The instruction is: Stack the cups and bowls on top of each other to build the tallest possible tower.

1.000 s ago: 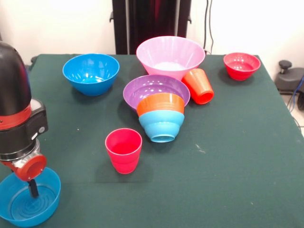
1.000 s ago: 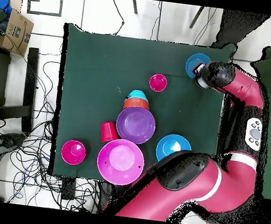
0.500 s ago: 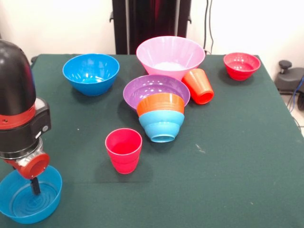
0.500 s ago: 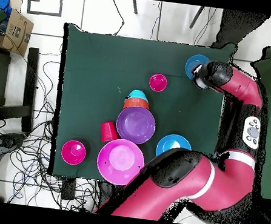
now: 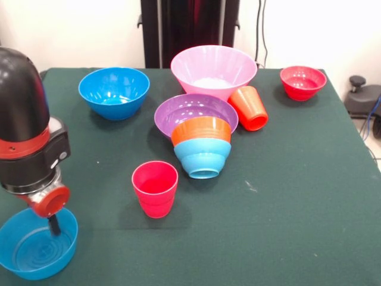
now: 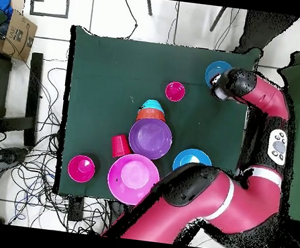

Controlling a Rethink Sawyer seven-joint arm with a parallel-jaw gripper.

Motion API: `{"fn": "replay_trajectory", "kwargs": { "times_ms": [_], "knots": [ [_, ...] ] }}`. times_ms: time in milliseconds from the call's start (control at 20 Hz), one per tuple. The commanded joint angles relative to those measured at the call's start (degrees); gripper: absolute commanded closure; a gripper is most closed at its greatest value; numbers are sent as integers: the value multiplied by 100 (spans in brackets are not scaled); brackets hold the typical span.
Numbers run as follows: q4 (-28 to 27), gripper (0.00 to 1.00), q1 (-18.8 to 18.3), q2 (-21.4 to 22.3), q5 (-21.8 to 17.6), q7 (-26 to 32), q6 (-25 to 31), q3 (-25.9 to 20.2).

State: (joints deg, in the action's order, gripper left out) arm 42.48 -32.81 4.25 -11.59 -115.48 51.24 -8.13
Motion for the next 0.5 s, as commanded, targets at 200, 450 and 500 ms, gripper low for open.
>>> {"fn": "replay_trajectory", "kwargs": {
  "times_ms": [200, 450, 500],
  "knots": [
    [1442, 0, 326, 497, 535, -992, 328, 99],
    [1381, 0, 378, 448, 493, -779, 112, 237],
    [1405, 0, 389, 451, 508, -816, 53, 265]
  ]
}}
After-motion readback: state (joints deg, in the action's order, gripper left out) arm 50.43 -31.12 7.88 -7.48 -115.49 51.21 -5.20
